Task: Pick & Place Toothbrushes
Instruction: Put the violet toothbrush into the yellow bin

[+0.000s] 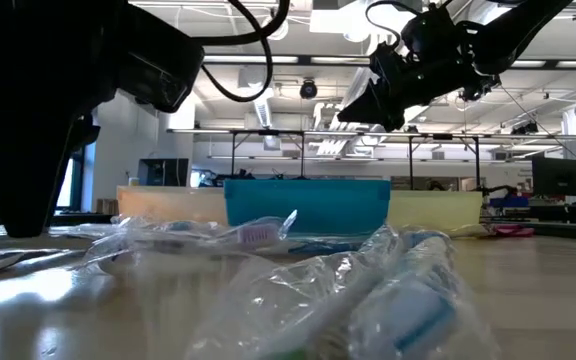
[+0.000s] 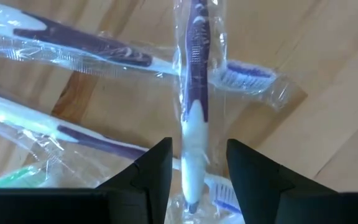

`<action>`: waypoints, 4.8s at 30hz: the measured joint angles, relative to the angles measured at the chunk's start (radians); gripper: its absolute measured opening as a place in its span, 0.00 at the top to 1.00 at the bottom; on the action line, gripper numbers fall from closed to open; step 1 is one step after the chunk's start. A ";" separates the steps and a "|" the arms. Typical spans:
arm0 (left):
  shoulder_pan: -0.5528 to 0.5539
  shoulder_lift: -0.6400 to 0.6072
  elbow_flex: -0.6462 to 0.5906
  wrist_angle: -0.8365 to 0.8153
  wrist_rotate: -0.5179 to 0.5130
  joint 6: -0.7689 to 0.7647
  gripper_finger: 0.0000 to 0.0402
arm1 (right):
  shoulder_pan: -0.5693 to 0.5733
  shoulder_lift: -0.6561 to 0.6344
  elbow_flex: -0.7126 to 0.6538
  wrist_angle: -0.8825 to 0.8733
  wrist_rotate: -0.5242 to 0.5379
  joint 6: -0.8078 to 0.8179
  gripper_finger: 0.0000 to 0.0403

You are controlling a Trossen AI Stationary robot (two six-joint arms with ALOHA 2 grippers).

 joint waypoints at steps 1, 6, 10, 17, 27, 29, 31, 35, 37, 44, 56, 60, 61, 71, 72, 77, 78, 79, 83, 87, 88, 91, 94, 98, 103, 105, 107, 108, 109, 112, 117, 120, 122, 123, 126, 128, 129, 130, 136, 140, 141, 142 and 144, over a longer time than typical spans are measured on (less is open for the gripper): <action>0.000 0.001 0.000 0.003 0.000 0.000 0.63 | 0.000 0.000 0.000 0.000 0.000 0.000 0.99; 0.000 0.011 0.000 0.008 -0.016 0.000 0.63 | 0.000 0.000 0.000 0.000 0.000 0.000 0.99; 0.000 0.011 0.000 0.006 -0.043 -0.001 0.63 | 0.000 0.000 0.000 0.000 0.000 0.000 0.99; 0.000 0.022 0.000 0.013 -0.045 -0.002 0.63 | 0.000 0.000 0.000 0.000 0.000 0.000 0.99; 0.000 0.052 0.002 0.041 -0.038 0.008 0.63 | 0.000 0.000 0.000 -0.003 -0.001 0.000 0.99; 0.000 0.052 0.002 0.040 -0.038 0.009 0.63 | 0.000 0.000 0.000 -0.003 -0.001 0.000 0.99; 0.000 0.052 0.002 0.040 -0.031 0.009 0.63 | 0.000 0.000 0.000 -0.004 -0.001 0.000 0.99; 0.000 0.052 0.001 0.037 -0.026 0.009 0.68 | 0.000 0.000 0.000 -0.004 -0.001 0.000 0.99; 0.000 0.052 0.001 0.032 -0.027 0.009 0.73 | 0.000 0.000 0.000 -0.004 -0.001 0.000 0.99; 0.009 0.040 -0.002 0.030 0.011 0.034 0.88 | 0.000 0.000 0.000 -0.008 -0.056 0.001 0.99; 0.054 -0.121 -0.002 -0.107 -0.007 0.108 0.88 | -0.001 0.000 0.000 -0.005 -0.106 0.001 0.99; 0.088 -0.186 -0.001 -0.120 -0.016 0.166 0.88 | -0.001 0.000 0.001 -0.006 -0.107 0.001 0.99; 0.098 -0.204 -0.001 -0.130 -0.016 0.181 0.88 | -0.001 0.000 0.001 -0.006 -0.107 0.001 0.99; 0.237 -0.427 0.000 -0.214 -0.016 0.339 0.88 | -0.001 0.000 0.001 -0.006 -0.106 -0.007 0.99; 0.255 -0.453 0.000 -0.219 -0.018 0.369 0.88 | -0.003 0.000 0.001 -0.006 -0.107 -0.008 0.99; 0.389 -0.552 0.000 -0.211 -0.024 0.590 0.88 | -0.011 0.000 0.001 -0.006 -0.106 -0.030 0.99; 0.419 -0.568 0.000 -0.203 -0.024 0.646 0.88 | -0.012 0.000 0.001 -0.007 -0.106 -0.031 0.99; 0.451 -0.584 0.000 -0.199 -0.026 0.699 0.88 | -0.015 0.000 0.001 -0.008 -0.105 -0.032 0.99; 0.573 -0.628 0.000 -0.197 -0.040 0.837 0.88 | -0.018 0.000 0.001 -0.014 -0.103 -0.034 0.99; 0.661 -0.650 0.000 -0.198 -0.064 0.929 0.88 | -0.018 0.000 0.001 -0.018 -0.103 -0.034 0.99; 0.676 -0.652 0.000 -0.202 -0.064 0.958 0.88 | -0.018 0.000 0.001 -0.018 -0.103 -0.034 0.99; 0.702 -0.656 0.000 -0.209 -0.080 1.047 0.88 | -0.018 0.000 0.001 -0.019 -0.103 -0.034 0.99; 0.729 -0.670 -0.025 -0.174 -0.097 1.082 0.88 | -0.018 0.000 0.001 -0.020 -0.103 -0.034 0.99; 0.741 -0.723 -0.170 -0.034 -0.087 1.059 0.88 | -0.018 0.000 0.001 -0.021 -0.103 -0.034 0.99; 0.706 -0.816 -0.485 0.398 -0.017 0.997 0.88 | -0.018 0.000 0.001 -0.022 -0.103 -0.034 0.99; 0.689 -0.843 -0.604 0.600 -0.015 0.974 0.88 | -0.018 0.000 0.001 -0.024 -0.103 -0.034 0.99; 0.667 -0.870 -0.702 0.758 -0.026 0.969 0.88 | -0.018 0.000 0.001 -0.027 -0.102 -0.032 0.99; 0.662 -0.882 -0.739 0.818 -0.039 0.969 0.88 | -0.017 0.000 0.001 -0.027 -0.103 -0.032 0.99; 0.658 -0.892 -0.768 0.868 -0.060 0.973 0.88 | -0.017 0.000 0.001 -0.028 -0.103 -0.032 0.99; 0.664 -0.935 -0.805 0.888 -0.109 1.009 0.88 | -0.017 0.000 0.001 -0.029 -0.103 -0.031 0.99; 0.701 -1.044 -0.805 0.836 -0.134 1.130 0.88 | -0.006 0.000 0.001 -0.010 -0.102 -0.031 0.99; 0.741 -1.118 -0.806 0.771 -0.133 1.154 0.88 | 0.010 0.000 0.001 0.037 -0.102 -0.031 0.99; 0.759 -1.157 -0.806 0.752 -0.124 1.166 0.88 | 0.021 0.000 0.001 0.080 -0.102 -0.032 0.99; 0.765 -1.170 -0.806 0.749 -0.118 1.178 0.88 | 0.026 0.000 0.001 0.104 -0.102 -0.033 0.99; 0.786 -1.184 -0.806 0.732 -0.111 1.200 0.88 | 0.041 0.000 0.001 0.182 -0.086 -0.034 0.99; 0.801 -1.184 -0.806 0.712 -0.111 1.226 0.88 | 0.052 0.000 0.001 0.223 -0.033 -0.032 0.99; 0.813 -1.183 -0.806 0.704 -0.111 1.238 0.88 | 0.057 0.000 0.001 0.235 0.003 -0.027 0.99; 0.826 -1.181 -0.806 0.701 -0.111 1.249 0.88 | 0.062 0.000 0.001 0.246 0.044 -0.018 0.99; 0.919 -1.199 -0.806 0.734 0.030 1.274 0.88 | 0.082 0.000 0.001 0.266 0.202 0.044 0.99; 0.968 -1.204 -0.806 0.703 0.093 1.302 0.88 | 0.083 0.000 0.001 0.275 0.212 0.045 0.99; 0.979 -1.204 -0.806 0.696 0.094 1.313 0.88 | 0.083 0.000 0.001 0.279 0.211 0.050 0.99; 0.990 -1.204 -0.806 0.690 0.094 1.323 0.88 | 0.083 0.000 0.001 0.283 0.211 0.062 0.99; 1.013 -1.201 -0.806 0.691 0.095 1.334 0.88 | 0.085 0.000 0.001 0.288 0.207 0.111 0.99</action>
